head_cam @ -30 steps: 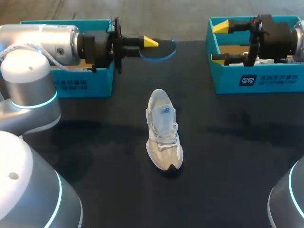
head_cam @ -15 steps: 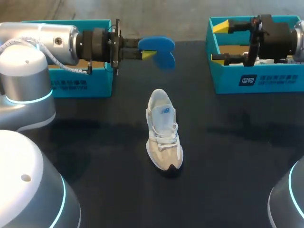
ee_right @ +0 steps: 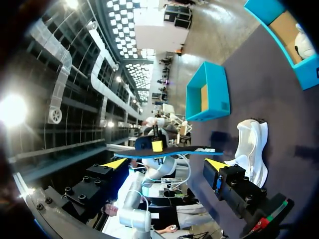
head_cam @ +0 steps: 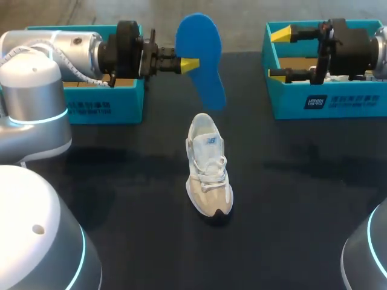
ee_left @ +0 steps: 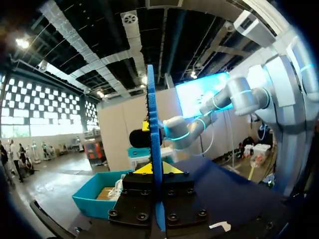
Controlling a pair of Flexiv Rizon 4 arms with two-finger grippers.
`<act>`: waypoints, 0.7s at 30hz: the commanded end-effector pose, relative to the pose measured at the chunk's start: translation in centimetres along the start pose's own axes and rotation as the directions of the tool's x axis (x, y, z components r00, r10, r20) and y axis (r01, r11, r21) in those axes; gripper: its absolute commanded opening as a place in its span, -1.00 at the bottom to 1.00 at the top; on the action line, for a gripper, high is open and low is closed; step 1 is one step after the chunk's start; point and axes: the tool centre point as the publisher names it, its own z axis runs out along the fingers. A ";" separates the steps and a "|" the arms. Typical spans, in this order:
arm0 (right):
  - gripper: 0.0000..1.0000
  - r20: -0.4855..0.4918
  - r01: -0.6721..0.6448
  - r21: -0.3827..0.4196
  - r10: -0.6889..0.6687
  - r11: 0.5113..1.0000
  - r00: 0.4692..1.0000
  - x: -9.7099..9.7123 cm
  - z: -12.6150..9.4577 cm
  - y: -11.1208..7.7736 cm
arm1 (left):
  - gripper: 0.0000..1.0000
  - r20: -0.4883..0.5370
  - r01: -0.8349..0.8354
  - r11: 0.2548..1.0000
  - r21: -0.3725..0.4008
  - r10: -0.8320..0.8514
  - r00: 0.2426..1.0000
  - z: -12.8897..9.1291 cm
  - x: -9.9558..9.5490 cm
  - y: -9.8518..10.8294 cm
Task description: Take the shoe out of the shoebox, open the shoe tongue, remove and reinsert the insole, then place the shoe into the shoebox
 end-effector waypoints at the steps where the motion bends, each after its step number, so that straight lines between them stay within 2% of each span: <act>1: 1.00 0.001 0.000 0.000 0.000 1.000 1.000 0.0 0.2 0.1 | -1.00 -0.006 0.152 0.988 0.013 -0.152 0.988 0.0 -0.2 0.1; 4: 1.00 0.001 0.000 0.000 0.000 1.000 1.000 0.0 0.2 0.1 | -1.00 0.002 0.357 0.933 0.043 -0.357 0.934 -0.2 0.1 -0.2; 7: 1.00 0.001 0.000 0.000 0.000 1.000 1.000 0.0 0.2 0.1 | -1.00 -0.008 0.465 0.884 0.057 -0.465 0.885 -0.3 0.3 -0.5; 15: 1.00 0.001 0.000 0.000 0.000 1.000 1.000 0.0 0.2 0.1 | -1.00 -0.004 0.719 0.694 -0.040 -0.719 0.695 -0.7 0.9 0.4; 21: 1.00 0.001 0.000 0.000 0.000 1.000 1.000 0.0 0.2 0.1 | -1.00 0.003 0.861 0.502 -0.077 -0.864 0.504 -0.7 1.3 0.8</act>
